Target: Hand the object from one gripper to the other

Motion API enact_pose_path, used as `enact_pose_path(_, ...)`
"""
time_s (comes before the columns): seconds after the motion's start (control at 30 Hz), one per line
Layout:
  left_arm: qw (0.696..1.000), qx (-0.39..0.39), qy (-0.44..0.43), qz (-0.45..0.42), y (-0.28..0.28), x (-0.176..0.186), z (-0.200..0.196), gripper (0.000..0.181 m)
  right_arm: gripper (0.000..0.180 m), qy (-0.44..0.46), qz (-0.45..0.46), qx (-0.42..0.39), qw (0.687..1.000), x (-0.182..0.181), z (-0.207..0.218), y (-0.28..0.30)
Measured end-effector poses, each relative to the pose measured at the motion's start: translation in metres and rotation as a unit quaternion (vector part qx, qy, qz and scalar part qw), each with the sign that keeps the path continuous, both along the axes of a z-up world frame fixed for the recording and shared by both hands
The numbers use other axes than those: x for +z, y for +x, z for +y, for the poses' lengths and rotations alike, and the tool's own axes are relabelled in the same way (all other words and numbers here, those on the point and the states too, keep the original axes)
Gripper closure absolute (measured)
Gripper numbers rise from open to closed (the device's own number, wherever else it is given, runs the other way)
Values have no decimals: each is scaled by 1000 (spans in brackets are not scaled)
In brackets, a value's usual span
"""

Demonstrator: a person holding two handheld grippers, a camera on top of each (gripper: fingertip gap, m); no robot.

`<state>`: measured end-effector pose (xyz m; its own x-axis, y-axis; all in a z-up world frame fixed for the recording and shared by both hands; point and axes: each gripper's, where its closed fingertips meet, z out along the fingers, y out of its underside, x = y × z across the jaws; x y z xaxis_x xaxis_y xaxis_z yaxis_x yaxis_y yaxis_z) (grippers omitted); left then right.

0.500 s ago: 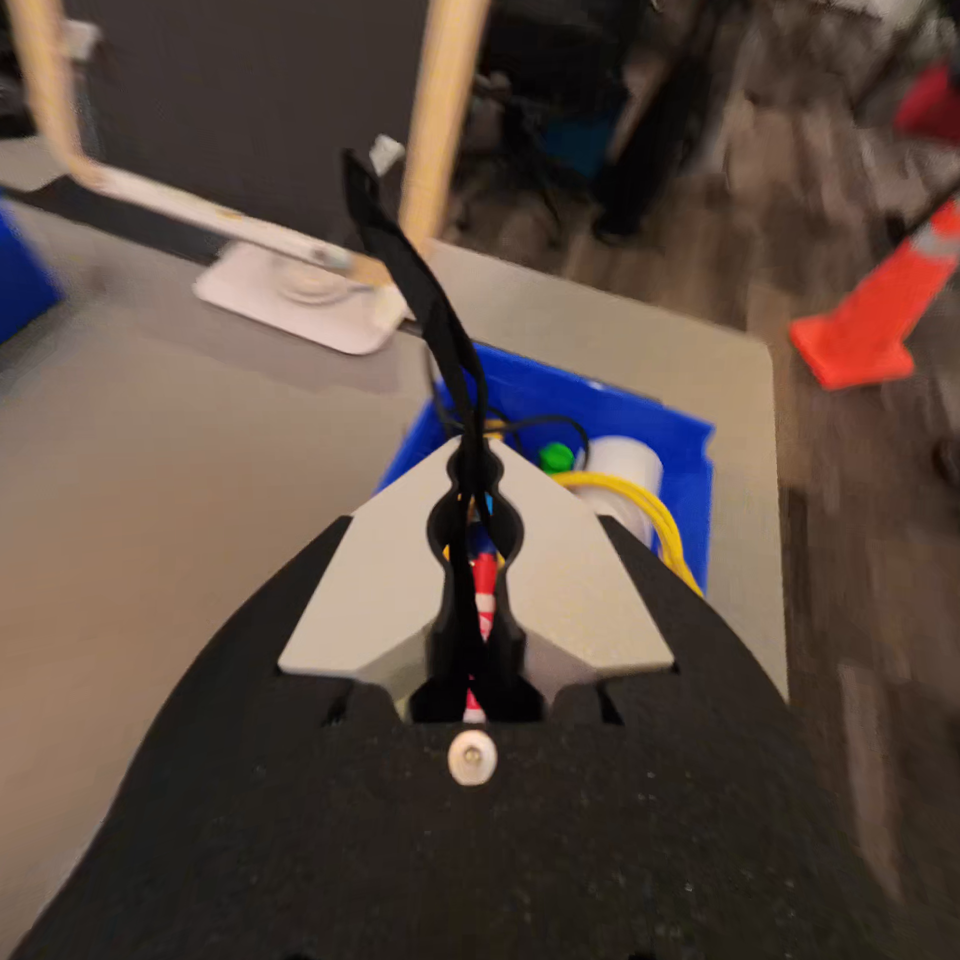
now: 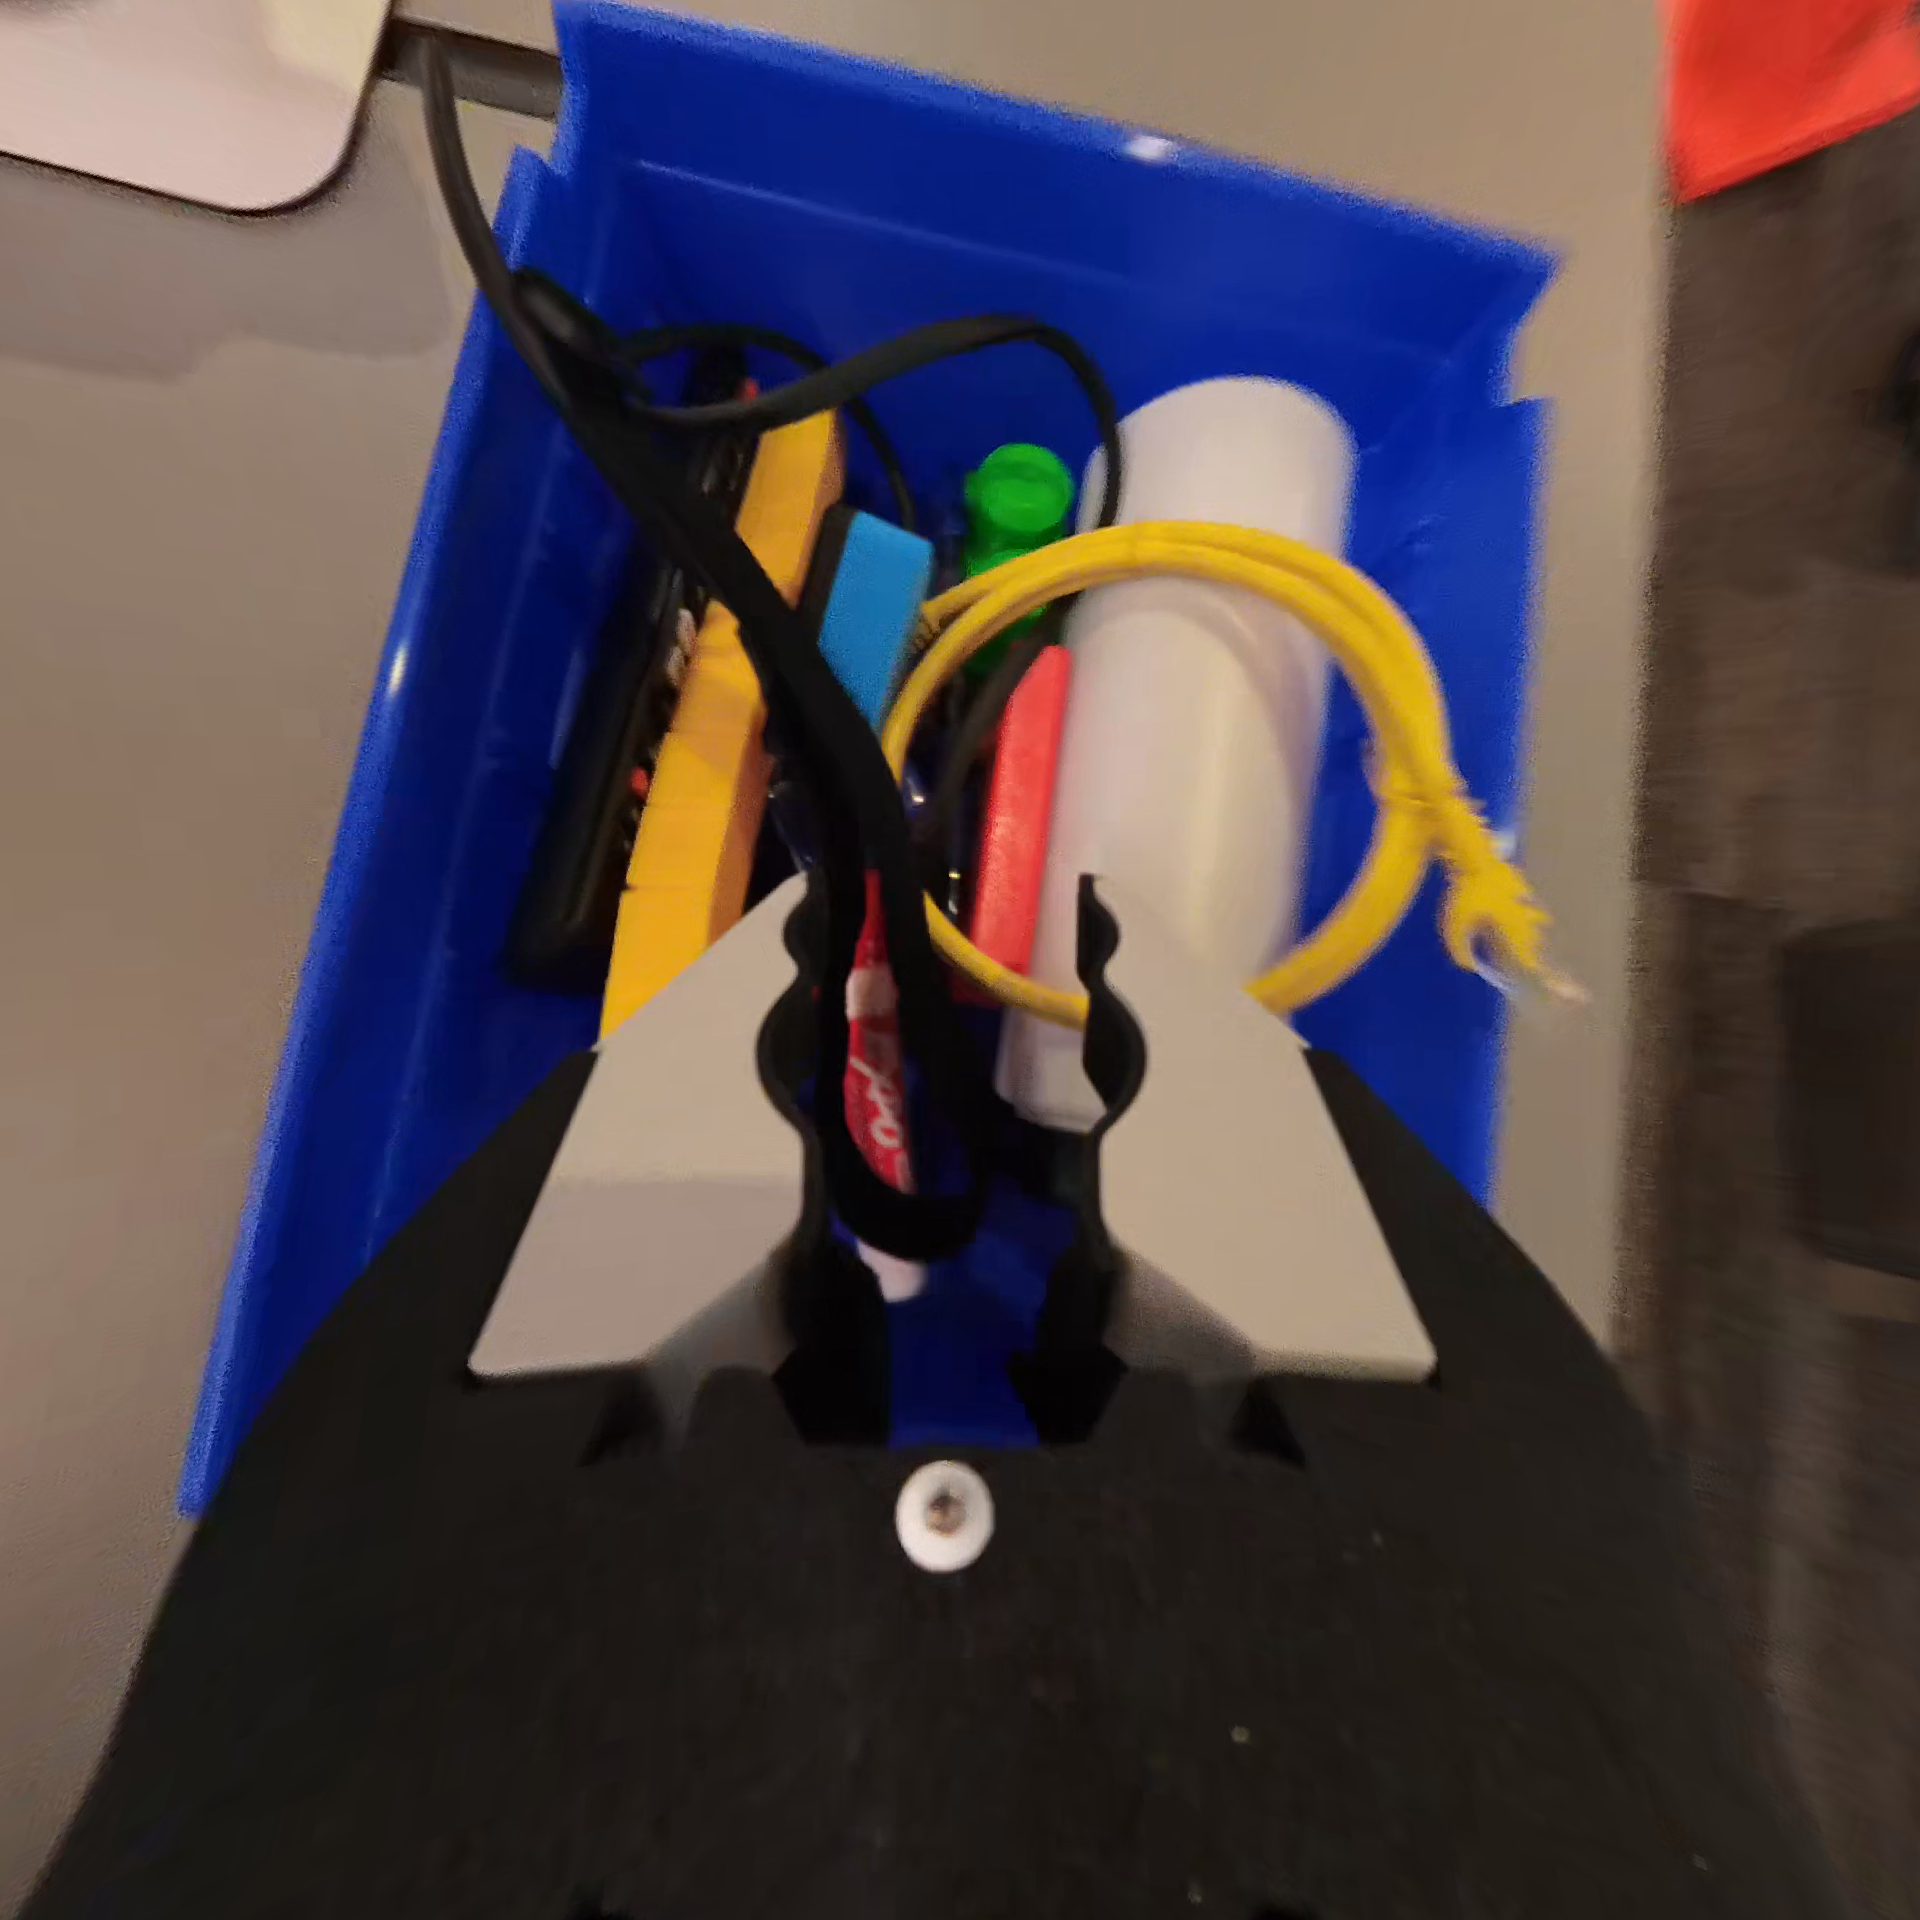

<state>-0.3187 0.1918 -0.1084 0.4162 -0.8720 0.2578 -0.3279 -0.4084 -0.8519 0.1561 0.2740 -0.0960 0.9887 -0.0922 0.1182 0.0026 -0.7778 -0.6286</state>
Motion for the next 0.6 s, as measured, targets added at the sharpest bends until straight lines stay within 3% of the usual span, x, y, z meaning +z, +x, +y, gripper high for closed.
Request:
enact_pose_path(0.03, 1000, 2, 11, -10, -8, 13, 6, 129, 132, 17, -22, 0, 1000, 12, -6, -1)
enact_pose_path(0.2, 987, 14, 159, 38, -66, 90, 82, 129, 130, 158, 34, 113, 980, 66, -22, -96)
enact_pose_path(0.3, 971, -83, 192, 119, -76, 95, 125, 124, 131, 200, 166, 251, 932, 70, -38, -198)
enact_pose_path(0.37, 943, -168, 147, 245, -82, 60, 148, 119, 131, 185, 273, 349, 877, 58, -60, -265)
enact_pose_path(0.43, 897, -209, 129, 367, -89, 22, 180, 115, 131, 156, 362, 408, 823, 42, -81, -313)
enact_pose_path(0.5, 868, -248, 124, 411, -86, -7, 202, 115, 132, 132, 447, 445, 765, 34, -100, -343)
enact_pose_path(0.6, 858, -273, 102, 423, -78, -35, 226, 112, 140, 135, 611, 465, 626, 55, -126, -353)
